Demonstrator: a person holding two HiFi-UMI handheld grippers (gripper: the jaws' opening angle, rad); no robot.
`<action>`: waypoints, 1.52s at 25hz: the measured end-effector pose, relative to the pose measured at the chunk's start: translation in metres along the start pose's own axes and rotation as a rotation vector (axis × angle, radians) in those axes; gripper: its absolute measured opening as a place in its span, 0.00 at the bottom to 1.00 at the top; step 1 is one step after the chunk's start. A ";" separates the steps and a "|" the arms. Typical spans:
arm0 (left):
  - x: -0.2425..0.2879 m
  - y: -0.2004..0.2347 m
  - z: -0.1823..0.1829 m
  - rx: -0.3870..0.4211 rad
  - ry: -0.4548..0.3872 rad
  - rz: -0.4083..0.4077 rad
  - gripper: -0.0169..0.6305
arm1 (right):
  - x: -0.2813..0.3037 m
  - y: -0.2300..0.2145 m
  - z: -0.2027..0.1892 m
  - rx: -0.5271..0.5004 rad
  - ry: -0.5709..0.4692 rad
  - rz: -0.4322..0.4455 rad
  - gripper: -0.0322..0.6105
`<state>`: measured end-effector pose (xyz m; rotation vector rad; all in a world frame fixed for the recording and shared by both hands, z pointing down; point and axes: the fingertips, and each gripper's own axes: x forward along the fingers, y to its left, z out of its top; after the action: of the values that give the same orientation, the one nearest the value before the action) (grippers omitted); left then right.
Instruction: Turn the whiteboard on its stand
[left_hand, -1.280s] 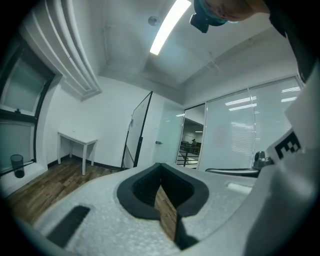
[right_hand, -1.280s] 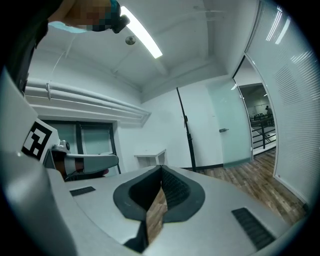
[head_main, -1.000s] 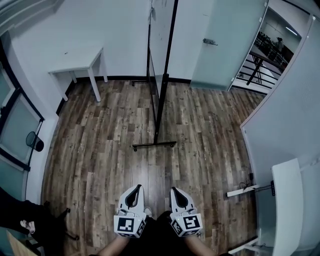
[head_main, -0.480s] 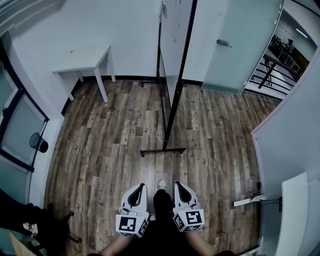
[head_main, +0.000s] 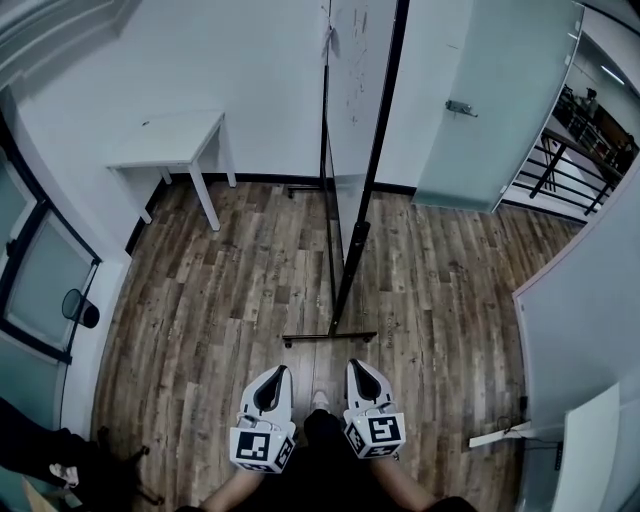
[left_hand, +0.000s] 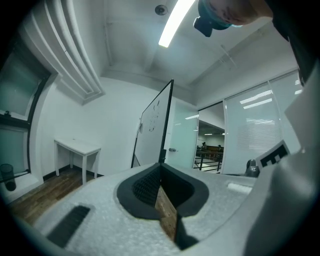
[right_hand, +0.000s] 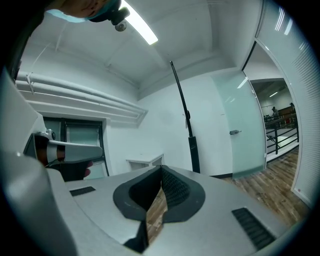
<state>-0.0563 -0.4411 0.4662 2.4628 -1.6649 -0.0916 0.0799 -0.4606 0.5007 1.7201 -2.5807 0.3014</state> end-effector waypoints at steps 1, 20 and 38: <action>0.013 0.003 0.001 -0.004 0.004 0.003 0.05 | 0.012 -0.007 0.003 -0.001 0.004 -0.003 0.07; 0.193 0.048 -0.005 -0.021 0.043 0.040 0.05 | 0.218 -0.129 -0.031 -0.086 0.197 -0.035 0.23; 0.241 0.079 -0.014 -0.054 0.080 0.086 0.05 | 0.342 -0.181 -0.062 -0.115 0.265 -0.102 0.39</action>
<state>-0.0356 -0.6917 0.5036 2.3202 -1.7091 -0.0265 0.1069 -0.8292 0.6317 1.6419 -2.2714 0.3438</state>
